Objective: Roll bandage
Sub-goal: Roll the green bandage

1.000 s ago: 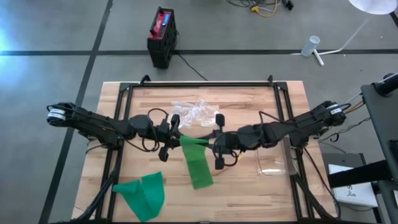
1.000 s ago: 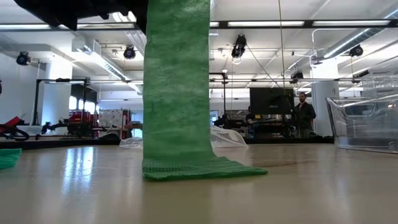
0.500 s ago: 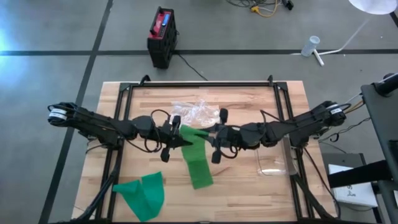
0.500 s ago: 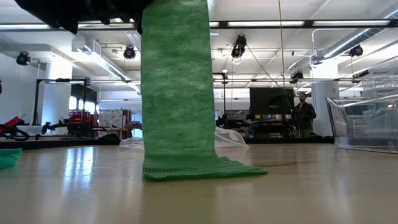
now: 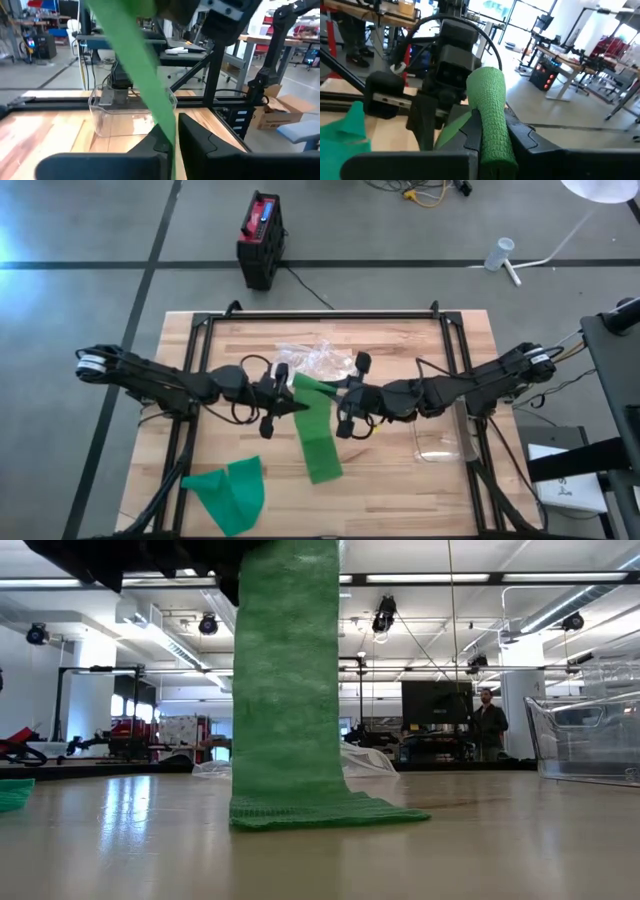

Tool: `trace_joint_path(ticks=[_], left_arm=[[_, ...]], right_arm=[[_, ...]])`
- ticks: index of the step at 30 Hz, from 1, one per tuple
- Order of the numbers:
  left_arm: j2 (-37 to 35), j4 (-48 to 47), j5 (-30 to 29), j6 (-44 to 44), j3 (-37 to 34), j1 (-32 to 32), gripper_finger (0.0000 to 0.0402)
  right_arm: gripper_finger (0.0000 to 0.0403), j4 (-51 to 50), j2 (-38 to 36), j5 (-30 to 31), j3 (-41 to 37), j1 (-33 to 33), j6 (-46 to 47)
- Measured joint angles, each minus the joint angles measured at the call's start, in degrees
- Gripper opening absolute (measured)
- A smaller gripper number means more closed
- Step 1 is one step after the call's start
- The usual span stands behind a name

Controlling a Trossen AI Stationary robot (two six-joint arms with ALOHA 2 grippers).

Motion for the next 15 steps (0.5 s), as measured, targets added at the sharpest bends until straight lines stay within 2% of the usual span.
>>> trace_joint_path(ticks=[4,9,15], left_arm=[[-1.5,-0.2,0.0,2.0,0.0,0.0,0.0059],[-4.9,-5.3,-0.7,4.5,0.0,0.0,0.0121],[-10.4,-10.8,-6.6,9.2,0.1,0.0,0.0189]], right_arm=[[0.0035,0.0,0.0,0.2,-0.1,0.0,-2.6],[0.0036,0.0,0.0,0.0,-0.1,0.1,-5.3],[0.0035,-0.1,0.0,-0.7,-0.1,0.8,-7.6]])
